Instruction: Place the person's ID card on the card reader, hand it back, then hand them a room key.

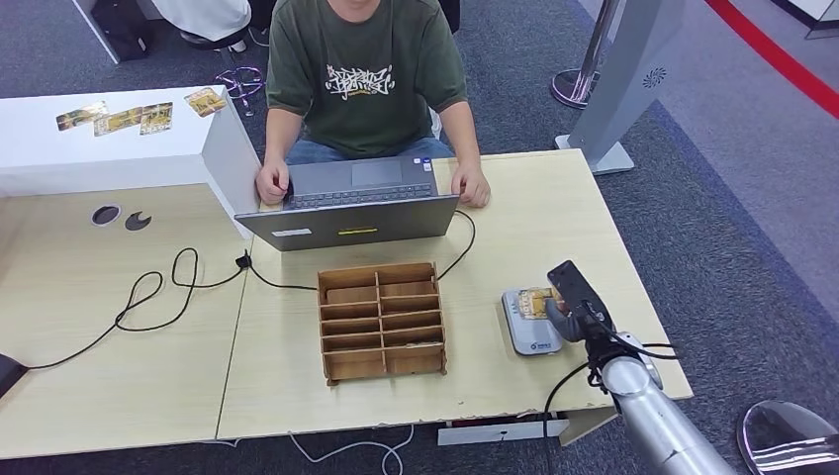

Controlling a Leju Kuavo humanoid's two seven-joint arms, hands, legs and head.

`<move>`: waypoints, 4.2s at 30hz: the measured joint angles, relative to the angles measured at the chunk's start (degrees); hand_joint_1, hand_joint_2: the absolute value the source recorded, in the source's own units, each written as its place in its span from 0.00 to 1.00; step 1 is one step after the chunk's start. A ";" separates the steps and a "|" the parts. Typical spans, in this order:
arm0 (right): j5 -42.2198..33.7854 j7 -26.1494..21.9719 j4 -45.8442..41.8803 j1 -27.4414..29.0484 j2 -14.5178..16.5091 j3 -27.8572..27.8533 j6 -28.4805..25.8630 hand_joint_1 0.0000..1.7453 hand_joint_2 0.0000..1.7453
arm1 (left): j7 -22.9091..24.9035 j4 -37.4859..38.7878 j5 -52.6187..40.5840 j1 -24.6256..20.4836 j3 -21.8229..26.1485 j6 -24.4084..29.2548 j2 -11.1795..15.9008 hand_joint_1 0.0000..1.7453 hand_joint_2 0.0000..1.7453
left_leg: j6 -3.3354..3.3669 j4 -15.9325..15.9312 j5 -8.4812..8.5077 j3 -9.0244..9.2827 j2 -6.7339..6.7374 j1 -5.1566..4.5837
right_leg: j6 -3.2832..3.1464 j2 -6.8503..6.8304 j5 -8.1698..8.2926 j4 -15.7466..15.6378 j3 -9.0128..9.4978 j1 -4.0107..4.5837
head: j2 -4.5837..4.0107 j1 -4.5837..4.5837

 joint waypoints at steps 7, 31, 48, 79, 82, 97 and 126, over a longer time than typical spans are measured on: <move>1.19 0.05 -0.67 0.41 0.50 0.26 -4.42 1.00 1.00 | 0.00 0.00 0.35 0.01 0.00 0.00 0.00 0.00 0.00 | 0.00 0.00 0.00 -0.01 -0.01 0.00 | 0.00 -0.01 0.00 0.00 -0.01 0.00 | -0.01 0.00; 4.49 0.35 -8.78 4.99 0.80 -0.96 -9.35 1.00 1.00 | -0.26 0.00 0.79 0.04 0.00 0.07 -0.04 0.00 0.00 | 0.00 0.00 -0.01 -0.07 -0.01 0.00 | 0.00 -0.01 -0.01 0.00 -0.07 0.00 | -0.01 0.00; 19.80 2.99 -13.39 7.93 2.26 -1.87 -19.78 1.00 1.00 | -0.28 0.00 0.40 0.03 0.00 0.38 -0.49 0.00 0.00 | 0.00 0.00 -0.01 -0.10 -0.01 0.00 | 0.01 -0.02 -0.02 0.00 -0.09 0.00 | 0.00 0.00; 63.13 11.96 -16.13 10.68 9.69 -7.17 -34.23 1.00 1.00 | -0.22 0.00 -1.23 -0.04 0.00 0.93 -1.15 0.00 0.00 | 0.00 -0.01 0.00 -0.12 -0.01 0.00 | 0.01 -0.01 -0.02 0.01 -0.12 0.00 | -0.01 0.01; 63.62 11.52 -16.13 10.32 10.48 -7.61 -34.38 1.00 1.00 | -0.26 0.00 -1.40 -0.05 0.00 0.94 -1.25 0.00 0.00 | 0.00 -0.01 0.00 -0.13 -0.01 0.00 | 0.01 -0.01 -0.02 0.01 -0.12 0.00 | 0.00 0.01; 62.39 7.81 -13.73 0.95 13.85 -7.78 -34.58 1.00 1.00 | -0.46 0.00 -3.14 -0.31 0.00 0.90 -1.47 0.00 0.00 | -0.03 -0.01 0.02 -0.12 0.01 0.00 | -0.01 0.01 0.00 0.04 -0.12 0.00 | -0.01 0.00; 61.98 7.36 9.57 -24.74 20.23 -1.51 -34.55 1.00 1.00 | 0.76 0.00 -6.98 -0.61 -0.51 0.56 -1.66 0.00 0.00 | -0.03 -0.01 0.06 -0.12 0.00 0.00 | -0.02 0.03 0.01 0.05 -0.13 0.00 | -0.01 0.01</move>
